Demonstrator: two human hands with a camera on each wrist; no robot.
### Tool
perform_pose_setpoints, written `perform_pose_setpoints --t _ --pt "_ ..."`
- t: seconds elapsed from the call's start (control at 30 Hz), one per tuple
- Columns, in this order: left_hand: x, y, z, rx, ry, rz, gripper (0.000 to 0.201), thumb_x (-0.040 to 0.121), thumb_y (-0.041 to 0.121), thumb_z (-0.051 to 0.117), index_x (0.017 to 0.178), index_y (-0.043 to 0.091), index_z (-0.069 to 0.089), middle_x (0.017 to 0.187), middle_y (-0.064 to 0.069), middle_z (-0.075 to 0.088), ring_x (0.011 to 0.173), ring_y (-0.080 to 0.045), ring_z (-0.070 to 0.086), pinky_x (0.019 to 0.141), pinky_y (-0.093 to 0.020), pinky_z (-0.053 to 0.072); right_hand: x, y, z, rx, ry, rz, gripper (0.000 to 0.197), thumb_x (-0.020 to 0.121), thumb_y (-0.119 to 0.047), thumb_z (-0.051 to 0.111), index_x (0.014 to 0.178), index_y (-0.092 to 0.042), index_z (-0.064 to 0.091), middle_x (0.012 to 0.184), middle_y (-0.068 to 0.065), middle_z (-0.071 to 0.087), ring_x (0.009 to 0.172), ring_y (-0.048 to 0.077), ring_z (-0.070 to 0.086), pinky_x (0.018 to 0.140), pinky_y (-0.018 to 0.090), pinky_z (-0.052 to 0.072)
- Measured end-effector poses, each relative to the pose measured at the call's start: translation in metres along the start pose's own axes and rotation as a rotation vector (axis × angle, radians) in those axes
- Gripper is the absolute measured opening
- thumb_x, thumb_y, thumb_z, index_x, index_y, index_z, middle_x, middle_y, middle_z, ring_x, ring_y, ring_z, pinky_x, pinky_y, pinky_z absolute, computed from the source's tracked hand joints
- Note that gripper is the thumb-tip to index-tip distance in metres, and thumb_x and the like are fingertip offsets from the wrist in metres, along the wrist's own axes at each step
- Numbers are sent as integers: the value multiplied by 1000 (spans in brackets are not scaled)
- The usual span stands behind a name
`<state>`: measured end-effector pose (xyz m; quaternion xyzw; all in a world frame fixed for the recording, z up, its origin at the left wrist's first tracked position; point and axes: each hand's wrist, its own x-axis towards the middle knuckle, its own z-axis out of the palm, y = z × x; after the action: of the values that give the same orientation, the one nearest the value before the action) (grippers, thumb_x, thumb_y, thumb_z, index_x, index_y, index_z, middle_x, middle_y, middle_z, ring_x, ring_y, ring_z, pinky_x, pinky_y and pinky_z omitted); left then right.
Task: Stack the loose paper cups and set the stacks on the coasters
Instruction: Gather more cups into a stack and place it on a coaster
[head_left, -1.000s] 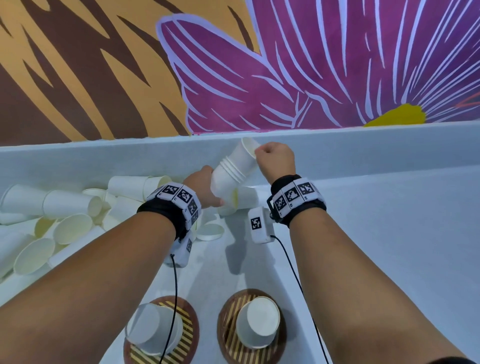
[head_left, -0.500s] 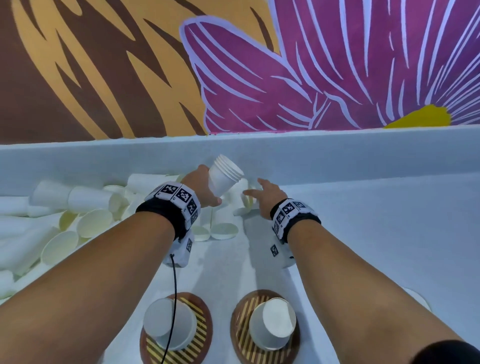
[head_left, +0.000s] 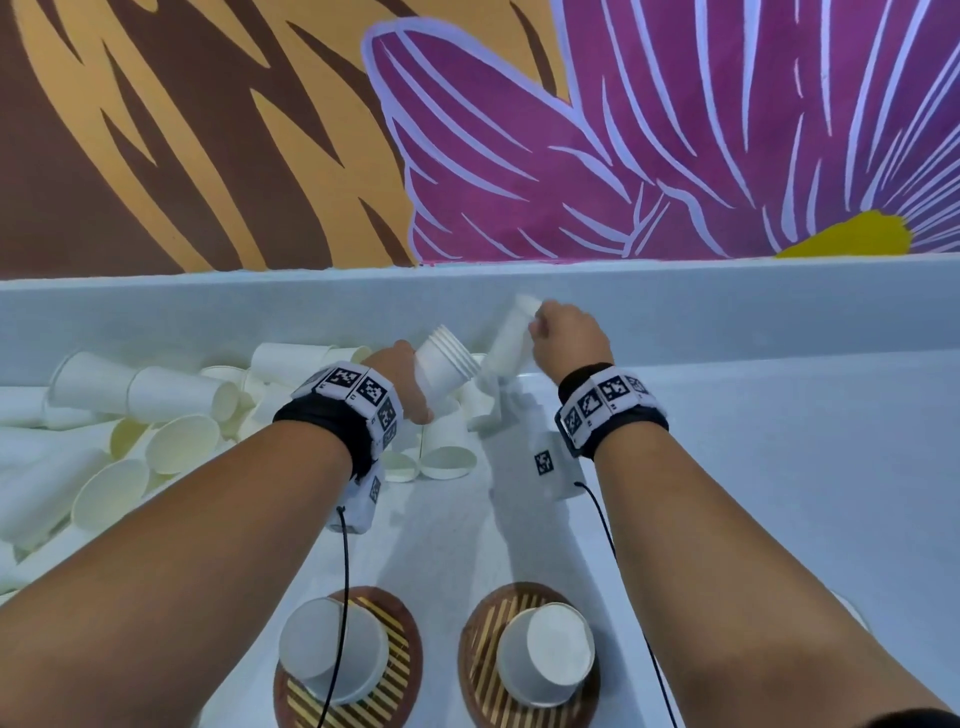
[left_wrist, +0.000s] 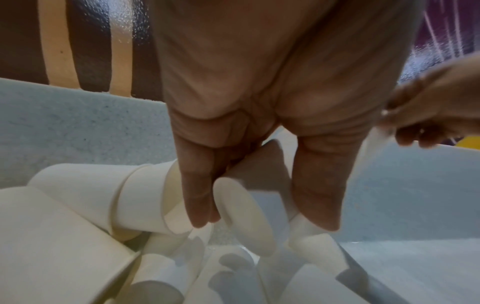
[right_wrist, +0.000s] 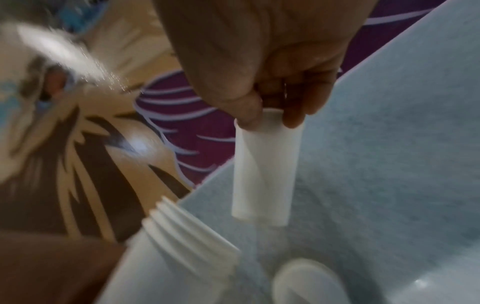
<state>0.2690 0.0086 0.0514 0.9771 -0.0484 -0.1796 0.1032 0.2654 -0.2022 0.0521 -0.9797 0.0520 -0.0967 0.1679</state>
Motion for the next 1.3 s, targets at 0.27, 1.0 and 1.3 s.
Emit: perform_pose_setpoints --t 0.27,1.0,1.3 --pt "-2 -3 0 -156 49 32 73 69 34 83 123 8 42 114 -10 56 100 -29 56 75 -36 42 -12 -46 -12 389 -159 -123 23 97 -15 42 101 -9 64 88 8 63 82 25 57 78 38 50" --pt "3 -25 7 -170 41 -33 75 62 36 86 119 8 44 113 -10 55 100 -29 56 86 -44 50 2 -6 81 -174 -421 -196 70 85 -4 51 147 -26 26 155 -4 22 126 30 41 100 42 42" --pt "4 -22 9 -135 19 -37 73 64 34 86 119 9 45 113 -8 53 102 -28 55 86 -41 49 1 4 87 -30 -496 -43 78 84 -4 58 149 -27 21 139 11 30 114 32 54 95 40 50"
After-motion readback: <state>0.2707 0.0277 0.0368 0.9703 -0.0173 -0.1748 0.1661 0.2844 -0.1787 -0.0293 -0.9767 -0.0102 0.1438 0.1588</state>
